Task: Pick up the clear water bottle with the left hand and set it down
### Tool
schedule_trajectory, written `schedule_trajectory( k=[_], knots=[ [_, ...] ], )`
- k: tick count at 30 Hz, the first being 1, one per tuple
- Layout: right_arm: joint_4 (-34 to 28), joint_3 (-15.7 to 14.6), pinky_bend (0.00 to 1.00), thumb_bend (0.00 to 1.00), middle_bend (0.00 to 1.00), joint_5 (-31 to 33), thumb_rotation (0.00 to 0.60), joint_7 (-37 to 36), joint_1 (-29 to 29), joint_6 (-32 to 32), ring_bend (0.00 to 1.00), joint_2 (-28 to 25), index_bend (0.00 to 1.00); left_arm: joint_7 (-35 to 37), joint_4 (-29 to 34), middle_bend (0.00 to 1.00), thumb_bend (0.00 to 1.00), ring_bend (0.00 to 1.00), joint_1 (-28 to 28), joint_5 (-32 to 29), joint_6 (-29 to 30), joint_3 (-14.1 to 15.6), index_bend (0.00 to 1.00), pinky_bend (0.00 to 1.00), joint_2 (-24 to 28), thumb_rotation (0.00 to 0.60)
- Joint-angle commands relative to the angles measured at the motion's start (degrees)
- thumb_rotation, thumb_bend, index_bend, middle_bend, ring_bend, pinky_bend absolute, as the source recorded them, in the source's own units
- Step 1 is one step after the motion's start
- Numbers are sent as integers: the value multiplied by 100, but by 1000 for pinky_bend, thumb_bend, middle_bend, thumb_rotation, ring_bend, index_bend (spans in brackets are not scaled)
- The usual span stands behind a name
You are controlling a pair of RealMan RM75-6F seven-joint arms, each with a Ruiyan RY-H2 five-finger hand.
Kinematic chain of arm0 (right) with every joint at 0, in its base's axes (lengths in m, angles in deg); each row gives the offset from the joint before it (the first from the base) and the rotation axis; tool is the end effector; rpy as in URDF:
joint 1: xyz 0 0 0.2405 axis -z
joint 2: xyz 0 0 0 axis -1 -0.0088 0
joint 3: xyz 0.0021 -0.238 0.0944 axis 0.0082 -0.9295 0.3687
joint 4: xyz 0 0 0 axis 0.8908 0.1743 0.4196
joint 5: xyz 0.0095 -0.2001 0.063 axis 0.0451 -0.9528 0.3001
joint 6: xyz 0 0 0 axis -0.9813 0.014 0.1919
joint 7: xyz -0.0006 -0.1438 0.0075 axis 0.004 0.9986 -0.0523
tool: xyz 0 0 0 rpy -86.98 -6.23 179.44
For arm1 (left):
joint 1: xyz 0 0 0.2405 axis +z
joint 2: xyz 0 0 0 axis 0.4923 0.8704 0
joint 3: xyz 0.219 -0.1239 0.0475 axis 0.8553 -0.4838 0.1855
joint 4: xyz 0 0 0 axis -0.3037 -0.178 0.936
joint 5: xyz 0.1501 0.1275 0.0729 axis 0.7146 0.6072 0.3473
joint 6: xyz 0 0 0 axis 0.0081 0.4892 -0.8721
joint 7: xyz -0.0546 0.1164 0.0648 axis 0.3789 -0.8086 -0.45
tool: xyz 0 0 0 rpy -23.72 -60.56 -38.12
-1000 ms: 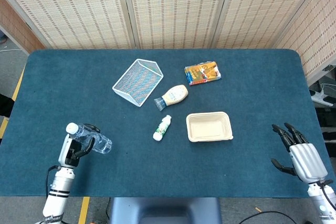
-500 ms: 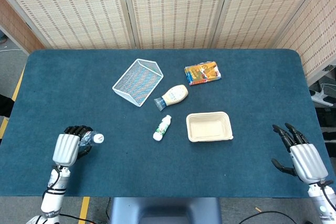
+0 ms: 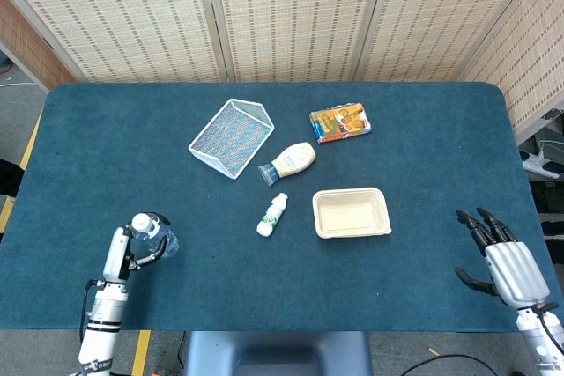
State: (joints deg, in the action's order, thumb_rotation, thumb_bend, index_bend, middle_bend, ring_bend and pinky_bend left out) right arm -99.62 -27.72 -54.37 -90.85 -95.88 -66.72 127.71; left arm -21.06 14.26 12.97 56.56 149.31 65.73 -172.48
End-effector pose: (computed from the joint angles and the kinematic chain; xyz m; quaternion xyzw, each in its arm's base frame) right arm -0.2997 -0.1731 0.1585 0.6408 -0.4130 0.3884 0.5177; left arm -0.2382 0.2435 0.0150 -0.3434 -0.6276 -0.6499 0.2564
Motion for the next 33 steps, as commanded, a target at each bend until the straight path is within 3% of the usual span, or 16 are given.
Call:
schedule_trajectory(
  k=[1,4,9,12,17,26,33],
  knots=[
    [-8,-8,151,164,161,3,600,11,-5,23,0,-8,0,-1050,247,638,637,565,124,-477,-141,-240,640,683,-67,600],
    [-21,-13,151,164,161,2,600,-11,-11,37,0,-27,0,-1655,-148,637,638,566,78,-562,-52,-344,640,683,-296,600],
    [-43,-11,151,164,161,29,600,-3,-12,56,0,-43,0,-1826,-209,637,638,565,-98,-181,350,-674,640,683,-335,600],
    [-53,-13,151,164,161,25,600,-28,-7,46,0,-64,0,-2014,-32,637,637,565,-174,46,619,-866,640,682,-184,600],
    [-63,-11,151,163,161,3,600,-84,17,-14,0,-85,0,-1860,575,637,636,565,-123,-107,611,-1092,641,682,229,600],
    [-68,-15,151,163,161,26,600,-51,3,41,0,-72,0,-1679,202,637,637,565,-43,-485,-80,-569,641,683,-61,600],
    [-71,-19,151,164,161,31,600,-34,-2,60,0,-73,0,-1543,-105,638,638,567,-61,-428,-181,-456,641,685,-336,600]
  ],
)
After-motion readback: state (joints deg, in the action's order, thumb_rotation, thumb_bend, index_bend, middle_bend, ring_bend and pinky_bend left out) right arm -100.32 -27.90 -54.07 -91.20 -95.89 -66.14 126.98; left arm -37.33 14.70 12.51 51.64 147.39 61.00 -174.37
